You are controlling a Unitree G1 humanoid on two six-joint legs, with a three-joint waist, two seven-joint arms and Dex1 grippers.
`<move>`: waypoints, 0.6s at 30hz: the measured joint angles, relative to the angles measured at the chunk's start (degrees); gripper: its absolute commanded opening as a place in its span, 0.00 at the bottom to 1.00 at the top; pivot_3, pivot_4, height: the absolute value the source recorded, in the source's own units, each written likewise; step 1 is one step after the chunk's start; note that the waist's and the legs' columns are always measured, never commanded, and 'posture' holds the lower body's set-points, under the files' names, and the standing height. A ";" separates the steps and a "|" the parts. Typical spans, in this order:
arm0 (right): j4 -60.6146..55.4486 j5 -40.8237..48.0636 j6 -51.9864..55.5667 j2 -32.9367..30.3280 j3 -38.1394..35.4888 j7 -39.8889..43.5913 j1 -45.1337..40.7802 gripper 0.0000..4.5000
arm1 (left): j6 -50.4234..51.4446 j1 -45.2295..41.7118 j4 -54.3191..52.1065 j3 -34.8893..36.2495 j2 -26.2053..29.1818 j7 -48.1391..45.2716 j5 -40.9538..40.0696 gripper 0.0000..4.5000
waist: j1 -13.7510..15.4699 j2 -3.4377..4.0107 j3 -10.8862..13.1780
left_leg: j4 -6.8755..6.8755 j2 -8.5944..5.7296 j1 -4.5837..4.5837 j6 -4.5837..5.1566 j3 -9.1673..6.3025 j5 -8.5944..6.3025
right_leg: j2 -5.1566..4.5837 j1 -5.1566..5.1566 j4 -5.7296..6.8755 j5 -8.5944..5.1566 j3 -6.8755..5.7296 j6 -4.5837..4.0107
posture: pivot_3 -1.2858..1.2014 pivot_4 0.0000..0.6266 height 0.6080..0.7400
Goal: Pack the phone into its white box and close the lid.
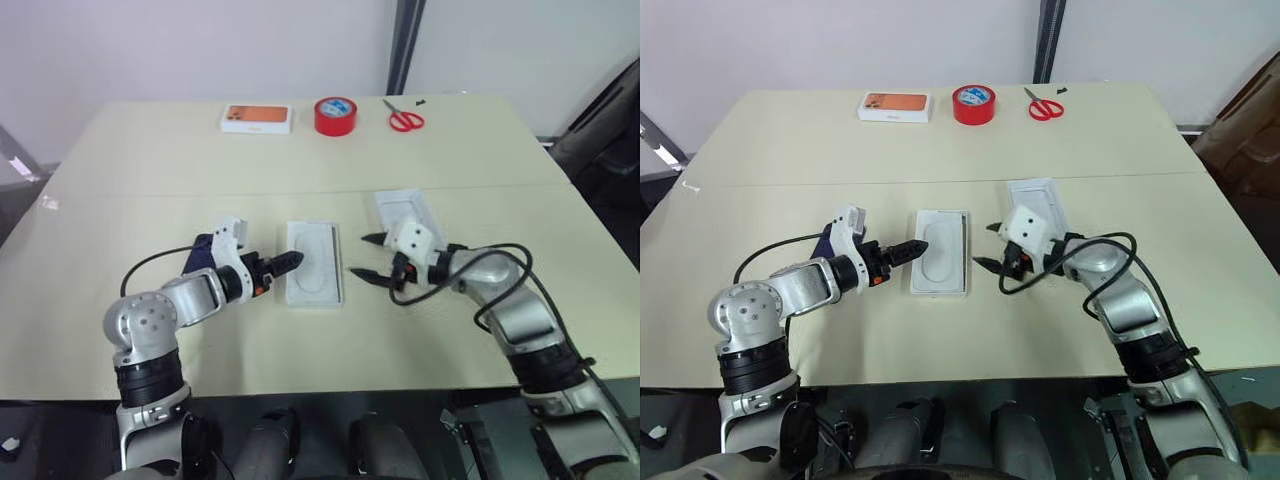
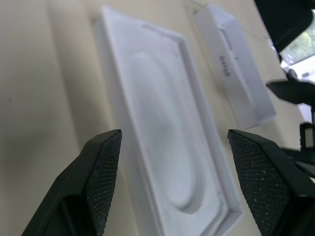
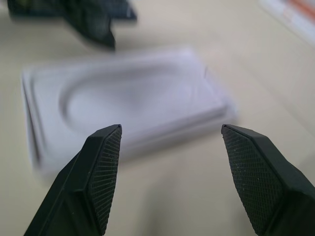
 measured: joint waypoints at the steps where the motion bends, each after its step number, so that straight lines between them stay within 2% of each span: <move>1: 0.17 0.55 0.85 1.06 0.02 -0.29 -1.00 0.64 | -2.09 0.25 -0.74 -1.35 2.16 -1.77 0.66 0.84 | 0.00 0.00 0.00 | 0.00 0.00 0.00 -0.01 0.00 0.00 | 0.00 -0.01 0.00 0.00 0.00 0.00 | 0.52 0.24 0.95; 3: 0.74 0.53 1.29 2.59 0.48 -1.07 -2.27 0.47 | -7.03 1.12 -2.31 -4.24 6.50 -5.52 3.18 0.84 | 0.01 0.01 -0.01 | -0.01 -0.01 0.00 -0.01 0.02 0.01 | -0.01 0.00 -0.01 0.00 0.02 0.00 | 0.52 0.24 0.95; 5: 3.58 -1.59 1.46 5.96 2.43 -3.59 -4.44 0.23 | -15.35 3.92 -3.32 -7.73 13.48 -12.26 7.50 0.84 | -0.37 0.03 -0.01 | -0.14 0.00 0.06 -0.05 0.09 0.03 | 0.00 -0.05 0.00 0.00 0.11 -0.02 | 0.52 0.24 0.95; 7: 6.12 -3.73 1.70 7.91 4.84 -5.50 -5.61 0.01 | -21.05 5.91 -3.25 -9.10 16.44 -16.70 10.37 0.84 | -0.11 0.06 -0.01 | -0.18 0.01 0.06 -0.07 0.07 0.04 | 0.00 -0.09 -0.01 -0.01 0.10 -0.04 | 0.52 0.24 0.95; 12: 10.75 -9.71 1.48 11.21 11.58 -7.70 -7.18 0.01 | -34.16 10.01 0.11 -10.39 20.91 -24.22 16.63 0.84 | 0.22 0.05 0.00 | -0.13 -0.02 0.01 -0.05 0.02 0.03 | -0.05 -0.08 -0.05 0.00 0.04 -0.03 | 0.52 0.24 0.95; 18: 11.53 -13.62 1.37 9.95 16.06 -6.13 -7.17 0.01 | -39.33 12.90 0.85 -10.38 21.42 -26.85 18.74 0.84 | 0.04 0.05 0.00 | -0.15 -0.02 0.00 -0.03 0.00 0.02 | -0.05 -0.10 -0.03 0.00 0.03 -0.03 | 0.52 0.24 0.95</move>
